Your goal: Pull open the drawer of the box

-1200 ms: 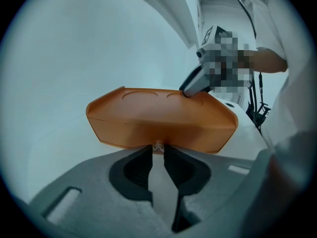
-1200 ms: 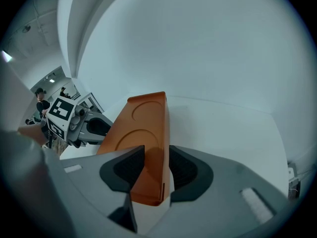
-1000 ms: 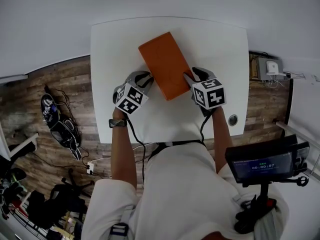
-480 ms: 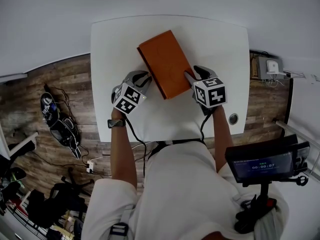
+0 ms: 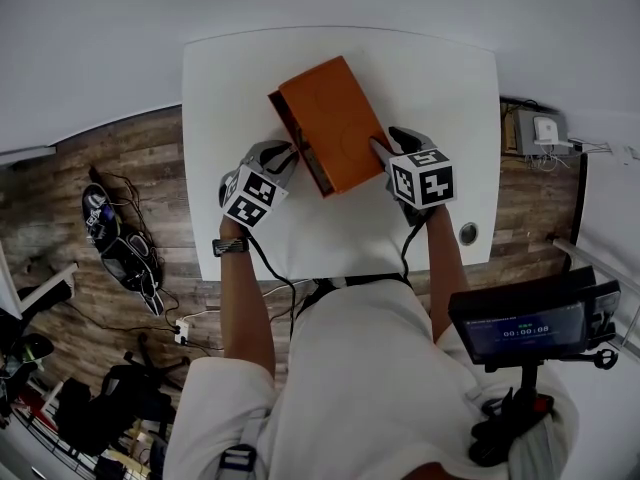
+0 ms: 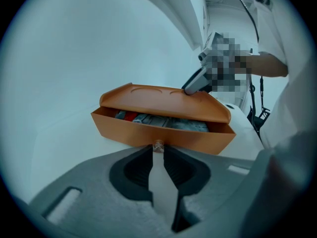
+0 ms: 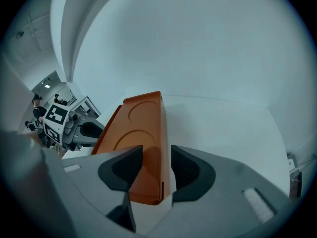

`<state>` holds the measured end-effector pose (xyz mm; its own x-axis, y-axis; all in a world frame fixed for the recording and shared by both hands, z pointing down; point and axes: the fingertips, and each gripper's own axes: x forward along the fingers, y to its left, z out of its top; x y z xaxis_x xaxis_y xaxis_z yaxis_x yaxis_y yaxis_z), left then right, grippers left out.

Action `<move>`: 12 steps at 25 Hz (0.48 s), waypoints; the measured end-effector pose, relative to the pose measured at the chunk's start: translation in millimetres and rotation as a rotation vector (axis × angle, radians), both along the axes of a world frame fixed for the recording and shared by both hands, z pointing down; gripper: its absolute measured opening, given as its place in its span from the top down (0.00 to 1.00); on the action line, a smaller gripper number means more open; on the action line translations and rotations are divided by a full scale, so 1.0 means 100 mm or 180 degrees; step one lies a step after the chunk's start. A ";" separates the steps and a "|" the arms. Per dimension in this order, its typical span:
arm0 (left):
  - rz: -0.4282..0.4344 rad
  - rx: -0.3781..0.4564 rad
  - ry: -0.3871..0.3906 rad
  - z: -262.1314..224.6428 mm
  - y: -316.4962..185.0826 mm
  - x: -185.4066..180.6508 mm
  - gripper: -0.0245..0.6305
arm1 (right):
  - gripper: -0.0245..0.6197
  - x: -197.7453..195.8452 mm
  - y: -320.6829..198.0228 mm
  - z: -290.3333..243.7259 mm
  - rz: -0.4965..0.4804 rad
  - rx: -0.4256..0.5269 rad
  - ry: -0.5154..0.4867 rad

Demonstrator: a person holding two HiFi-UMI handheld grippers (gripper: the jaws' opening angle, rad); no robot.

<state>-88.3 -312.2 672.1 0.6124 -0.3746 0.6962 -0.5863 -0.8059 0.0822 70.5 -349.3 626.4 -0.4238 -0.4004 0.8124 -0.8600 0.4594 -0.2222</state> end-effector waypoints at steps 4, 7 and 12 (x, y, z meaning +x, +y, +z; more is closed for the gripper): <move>-0.0016 -0.0008 -0.0031 0.01 0.02 -0.04 0.85 | 0.67 0.00 -0.01 0.00 0.0004 -0.0006 -0.0026; -0.0045 -0.0017 -0.0052 0.01 0.04 -0.08 0.85 | 0.67 0.00 -0.01 0.00 -0.0004 -0.0009 -0.0032; -0.0083 -0.0031 -0.0068 0.02 0.06 -0.13 0.85 | 0.66 0.00 -0.01 0.01 -0.0020 -0.0011 -0.0030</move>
<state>-101.0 -306.3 673.8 0.5873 -0.3834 0.7127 -0.6089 -0.7895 0.0771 70.2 -349.9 627.5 -0.4340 -0.3948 0.8098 -0.8549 0.4640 -0.2320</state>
